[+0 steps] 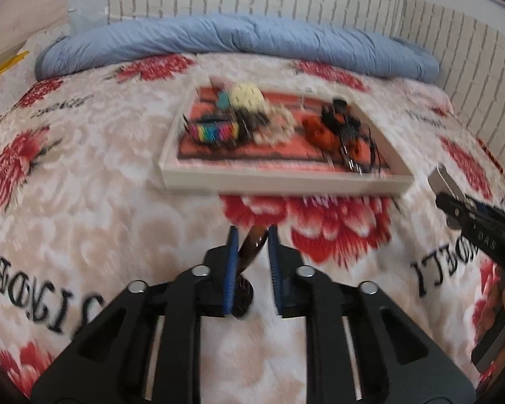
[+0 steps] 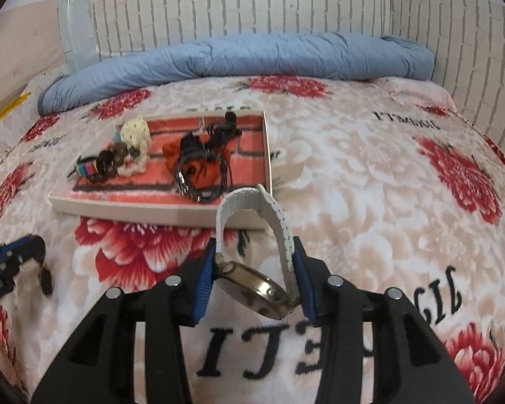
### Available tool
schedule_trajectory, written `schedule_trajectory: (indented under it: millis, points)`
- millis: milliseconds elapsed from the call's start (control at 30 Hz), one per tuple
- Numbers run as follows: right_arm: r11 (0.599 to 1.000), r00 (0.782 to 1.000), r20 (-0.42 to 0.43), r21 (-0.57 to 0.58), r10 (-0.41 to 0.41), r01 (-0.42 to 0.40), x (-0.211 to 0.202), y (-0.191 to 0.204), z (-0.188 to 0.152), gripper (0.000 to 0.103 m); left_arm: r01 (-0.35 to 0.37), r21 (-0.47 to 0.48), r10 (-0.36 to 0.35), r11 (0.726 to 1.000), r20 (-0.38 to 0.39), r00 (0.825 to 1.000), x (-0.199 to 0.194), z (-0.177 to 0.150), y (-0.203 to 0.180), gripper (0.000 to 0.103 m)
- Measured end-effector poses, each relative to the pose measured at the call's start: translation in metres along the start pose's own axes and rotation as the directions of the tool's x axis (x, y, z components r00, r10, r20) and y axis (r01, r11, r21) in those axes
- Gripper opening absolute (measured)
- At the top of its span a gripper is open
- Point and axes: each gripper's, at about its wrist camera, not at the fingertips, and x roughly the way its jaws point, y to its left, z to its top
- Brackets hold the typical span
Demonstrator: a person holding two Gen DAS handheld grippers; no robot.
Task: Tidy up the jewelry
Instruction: 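Carry the pendant and watch over the tray with both tools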
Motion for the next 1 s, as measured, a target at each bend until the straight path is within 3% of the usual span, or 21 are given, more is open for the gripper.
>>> schedule_trajectory:
  millis: [200, 700, 1000]
  points:
    - [1.000, 1.000, 0.020, 0.001, 0.007, -0.007, 0.010, 0.003, 0.016, 0.043, 0.012, -0.024, -0.010, 1.000, 0.053, 0.999, 0.000, 0.031, 0.016, 0.011]
    - [0.999, 0.998, 0.042, -0.026, 0.036, -0.035, 0.053, 0.031, 0.064, 0.043, 0.065, -0.057, -0.059, 0.996, 0.103, 0.993, 0.035, 0.092, 0.029, 0.011]
    - [0.998, 0.999, 0.017, -0.051, 0.038, -0.037, 0.086, 0.041, 0.061, 0.043, 0.064, -0.053, -0.060, 0.997, 0.077, 0.995, 0.080, 0.098, 0.034, 0.011]
